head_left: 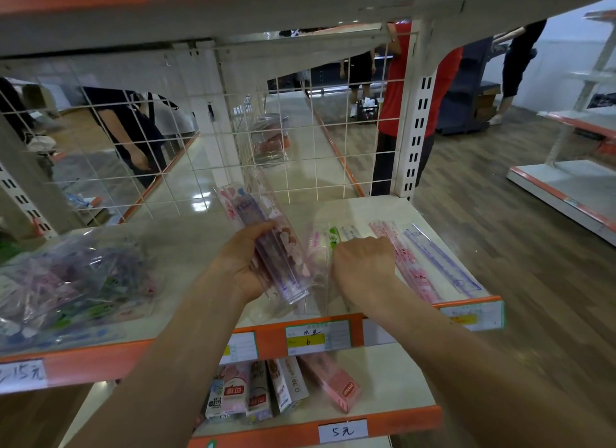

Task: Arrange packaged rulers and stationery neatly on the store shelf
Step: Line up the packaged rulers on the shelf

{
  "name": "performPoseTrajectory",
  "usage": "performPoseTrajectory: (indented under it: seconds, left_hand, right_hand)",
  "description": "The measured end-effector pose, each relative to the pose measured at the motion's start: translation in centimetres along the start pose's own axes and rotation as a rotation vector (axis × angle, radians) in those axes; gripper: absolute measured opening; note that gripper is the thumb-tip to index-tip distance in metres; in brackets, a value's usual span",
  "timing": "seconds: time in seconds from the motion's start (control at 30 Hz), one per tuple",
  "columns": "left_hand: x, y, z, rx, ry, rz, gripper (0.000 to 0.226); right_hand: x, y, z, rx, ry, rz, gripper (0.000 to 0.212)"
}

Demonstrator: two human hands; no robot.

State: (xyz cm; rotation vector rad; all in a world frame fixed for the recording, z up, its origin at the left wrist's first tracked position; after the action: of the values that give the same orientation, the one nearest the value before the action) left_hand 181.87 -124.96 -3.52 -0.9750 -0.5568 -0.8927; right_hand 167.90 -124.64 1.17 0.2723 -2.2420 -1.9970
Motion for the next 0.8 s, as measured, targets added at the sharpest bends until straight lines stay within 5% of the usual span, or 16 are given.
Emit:
performPoseTrajectory:
  seconds: [0.13,0.27,0.43,0.63,0.8]
  left_hand:
    - [0.4,0.0,0.1,-0.007,-0.018,0.004,0.006]
    - [0.6,0.5,-0.1,0.004,-0.025,0.016,0.007]
    - [0.9,0.8,-0.2,-0.001,-0.038,0.040,0.007]
    - [0.7,0.7,-0.2,-0.009,-0.018,0.030,0.009]
    - [0.3,0.3,-0.3,0.005,-0.009,0.025,0.013]
  right_hand:
    - [-0.8,0.2,0.5,0.099,0.026,0.103,0.017]
    - [-4.0,-2.0,1.2,0.011,0.237,-0.001,0.034]
    - [-4.4,-1.3,1.6,0.079,0.282,-0.039,0.027]
    - [-1.8,0.9,2.1,0.236,0.178,0.017,0.012]
    - [0.2,-0.1,2.5,0.085,0.108,0.160,0.023]
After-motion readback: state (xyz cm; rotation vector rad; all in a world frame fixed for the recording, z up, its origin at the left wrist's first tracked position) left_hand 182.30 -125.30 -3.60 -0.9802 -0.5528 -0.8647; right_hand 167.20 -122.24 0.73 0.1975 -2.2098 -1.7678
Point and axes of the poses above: each hand's wrist, its own z-axis away from the middle knuckle, its own y-axis out of the back of the hand, x = y × z, the point moved 9 cm from there along -z, towards the middle knuckle, and after that the axes turned 1 degree about -y, right-handed, at the moved point
